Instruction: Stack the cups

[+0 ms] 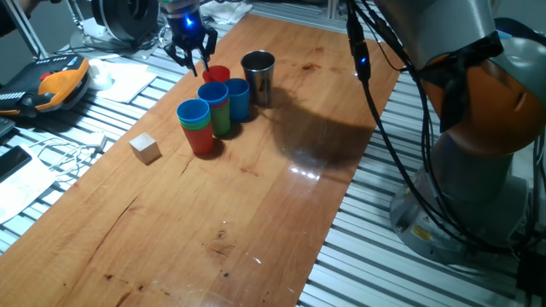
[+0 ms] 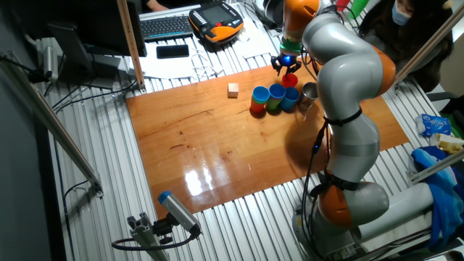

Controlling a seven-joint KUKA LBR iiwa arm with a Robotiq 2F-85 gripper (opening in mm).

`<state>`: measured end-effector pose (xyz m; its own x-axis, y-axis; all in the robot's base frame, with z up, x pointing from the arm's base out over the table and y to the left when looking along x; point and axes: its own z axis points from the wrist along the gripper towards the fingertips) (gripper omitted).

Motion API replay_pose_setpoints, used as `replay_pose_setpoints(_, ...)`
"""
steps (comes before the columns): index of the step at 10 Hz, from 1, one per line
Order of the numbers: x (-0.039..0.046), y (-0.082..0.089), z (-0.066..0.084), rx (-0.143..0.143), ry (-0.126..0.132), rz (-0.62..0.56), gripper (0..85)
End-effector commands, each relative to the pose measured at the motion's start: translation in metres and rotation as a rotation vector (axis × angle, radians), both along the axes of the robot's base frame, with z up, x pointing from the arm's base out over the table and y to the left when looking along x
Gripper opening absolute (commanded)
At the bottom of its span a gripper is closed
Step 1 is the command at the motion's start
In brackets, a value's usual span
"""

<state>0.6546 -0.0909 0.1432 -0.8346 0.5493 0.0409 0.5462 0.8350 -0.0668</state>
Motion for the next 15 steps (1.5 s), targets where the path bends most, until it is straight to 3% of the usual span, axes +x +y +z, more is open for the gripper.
replay_pose_setpoints(1, -0.0001, -0.001, -0.003, 0.001, 0.004, 0.000, 34.0)
replay_pose_setpoints(8, -0.0014, -0.012, -0.028, -0.003, 0.002, 0.006, 34.0)
replay_pose_setpoints(12, 0.0029, -0.012, -0.046, -0.010, -0.020, 0.027, 34.0)
replay_pose_setpoints(14, 0.0031, -0.012, -0.044, 0.001, -0.015, 0.067, 0.0)
replay_pose_setpoints(15, 0.0033, -0.012, -0.042, 0.006, -0.015, 0.083, 0.0)
